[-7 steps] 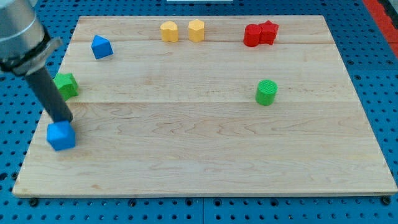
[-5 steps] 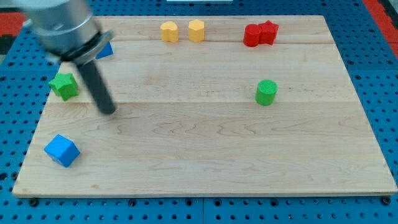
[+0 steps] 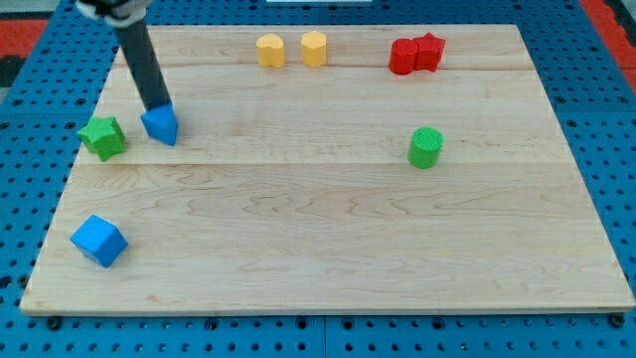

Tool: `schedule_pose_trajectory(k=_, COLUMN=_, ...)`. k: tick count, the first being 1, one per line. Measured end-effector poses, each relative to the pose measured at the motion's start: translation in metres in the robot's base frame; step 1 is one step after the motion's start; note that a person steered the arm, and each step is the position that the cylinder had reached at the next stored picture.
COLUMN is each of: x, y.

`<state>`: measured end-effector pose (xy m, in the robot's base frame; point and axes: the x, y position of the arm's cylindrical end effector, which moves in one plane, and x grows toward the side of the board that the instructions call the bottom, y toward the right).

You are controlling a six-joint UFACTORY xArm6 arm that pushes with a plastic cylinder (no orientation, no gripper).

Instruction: Put the blue triangle into the blue cube

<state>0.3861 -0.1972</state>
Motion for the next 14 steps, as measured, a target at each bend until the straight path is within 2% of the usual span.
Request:
schedule_pose_trajectory(k=1, x=0.044, y=0.014)
schedule_pose_trajectory(k=2, x=0.041, y=0.041)
schedule_pose_trajectory(k=3, x=0.082, y=0.042)
schedule_pose_trajectory(k=4, x=0.080, y=0.034)
schedule_pose_trajectory(k=5, x=0.051, y=0.039)
schedule_pose_trajectory(k=6, x=0.117, y=0.032)
schedule_pose_trajectory(k=7, x=0.107, y=0.040)
schedule_pose_trajectory(k=8, x=0.074, y=0.034)
schedule_pose_trajectory(k=9, x=0.083, y=-0.009)
schedule_pose_trajectory(k=10, x=0.101, y=-0.003)
schedule_pose_trajectory(k=12, x=0.101, y=-0.002)
schedule_pose_trajectory(k=13, x=0.090, y=-0.032)
schedule_pose_trajectory(k=14, x=0.036, y=-0.028)
